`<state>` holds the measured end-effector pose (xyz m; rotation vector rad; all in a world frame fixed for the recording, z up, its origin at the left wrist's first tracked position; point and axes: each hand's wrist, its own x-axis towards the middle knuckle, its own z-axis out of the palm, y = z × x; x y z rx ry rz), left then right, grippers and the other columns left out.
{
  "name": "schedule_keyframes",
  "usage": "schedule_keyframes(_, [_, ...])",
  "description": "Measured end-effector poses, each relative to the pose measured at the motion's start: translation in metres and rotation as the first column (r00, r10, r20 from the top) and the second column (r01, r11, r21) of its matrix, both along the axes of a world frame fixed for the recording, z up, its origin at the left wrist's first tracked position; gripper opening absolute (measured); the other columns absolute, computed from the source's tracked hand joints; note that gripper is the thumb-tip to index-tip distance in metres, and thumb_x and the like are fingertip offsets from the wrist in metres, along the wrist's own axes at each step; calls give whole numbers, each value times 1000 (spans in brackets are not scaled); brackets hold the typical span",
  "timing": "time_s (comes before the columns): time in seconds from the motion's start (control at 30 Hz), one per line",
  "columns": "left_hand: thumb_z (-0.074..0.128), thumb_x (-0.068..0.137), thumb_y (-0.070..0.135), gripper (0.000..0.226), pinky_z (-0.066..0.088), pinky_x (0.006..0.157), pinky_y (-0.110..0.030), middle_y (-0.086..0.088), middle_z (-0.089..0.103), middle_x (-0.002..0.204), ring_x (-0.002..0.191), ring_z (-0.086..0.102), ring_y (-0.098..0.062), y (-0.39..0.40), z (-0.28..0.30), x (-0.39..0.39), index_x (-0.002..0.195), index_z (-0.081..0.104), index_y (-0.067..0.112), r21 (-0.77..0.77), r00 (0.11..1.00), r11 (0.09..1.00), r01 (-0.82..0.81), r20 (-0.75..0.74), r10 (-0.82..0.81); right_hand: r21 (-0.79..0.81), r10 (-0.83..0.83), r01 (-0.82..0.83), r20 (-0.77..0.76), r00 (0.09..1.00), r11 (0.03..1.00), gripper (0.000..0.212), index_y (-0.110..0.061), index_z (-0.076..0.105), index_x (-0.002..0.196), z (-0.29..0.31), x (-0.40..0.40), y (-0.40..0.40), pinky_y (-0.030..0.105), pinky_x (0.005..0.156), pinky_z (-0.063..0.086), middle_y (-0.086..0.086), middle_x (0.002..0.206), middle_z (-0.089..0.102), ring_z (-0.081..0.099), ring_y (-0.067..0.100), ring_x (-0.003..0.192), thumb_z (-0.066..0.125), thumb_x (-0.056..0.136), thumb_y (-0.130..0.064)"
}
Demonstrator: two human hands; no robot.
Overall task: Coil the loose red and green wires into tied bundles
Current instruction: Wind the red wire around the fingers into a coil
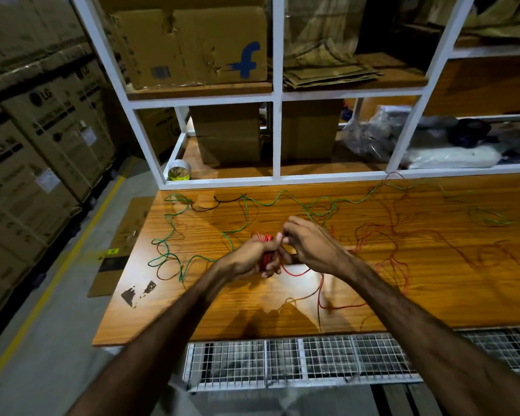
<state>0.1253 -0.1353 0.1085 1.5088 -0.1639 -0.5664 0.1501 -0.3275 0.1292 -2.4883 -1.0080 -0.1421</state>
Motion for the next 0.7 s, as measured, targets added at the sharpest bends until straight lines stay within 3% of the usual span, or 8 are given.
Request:
schedule_keyframes(0.17, [45, 108, 33, 49, 51, 73, -33, -8, 40, 52, 39, 44, -18, 7, 6, -2, 97, 66, -10, -30, 972, 979, 203, -113, -205, -51, 56, -60, -87, 995, 997, 17, -25, 53, 92, 16, 2, -1, 31, 73, 38, -7, 95, 48, 44, 8, 84, 52, 105, -15])
schedule_keyframes(0.4, [52, 105, 17, 28, 50, 68, -28, 1, 32, 45, 33, 35, -10, 17, 21, -5, 96, 66, -6, -15, 929, 947, 320, -191, -317, -40, 99, -106, -140, 985, 994, 20, -17, 63, 88, 23, 5, -3, 36, 71, 46, -7, 88, 55, 52, 11, 80, 61, 103, -30])
schedule_keyframes(0.57, [59, 103, 16, 29, 49, 63, -27, 2, 29, 43, 31, 33, -9, 24, 19, -5, 106, 69, -11, -5, 952, 963, 269, -150, -267, -101, 112, -120, -79, 991, 988, 33, -22, 55, 74, 23, 8, -12, 39, 64, 44, -10, 74, 53, 48, 11, 68, 61, 103, -38])
schedule_keyframes(0.7, [58, 103, 15, 26, 49, 63, -27, 1, 31, 45, 33, 34, -10, 22, 20, -8, 103, 72, -7, -12, 985, 991, 130, -110, -131, -175, 66, -63, 13, 998, 983, 34, -19, 63, 82, 25, 11, -18, 44, 66, 48, -4, 78, 61, 56, 18, 72, 52, 105, -42])
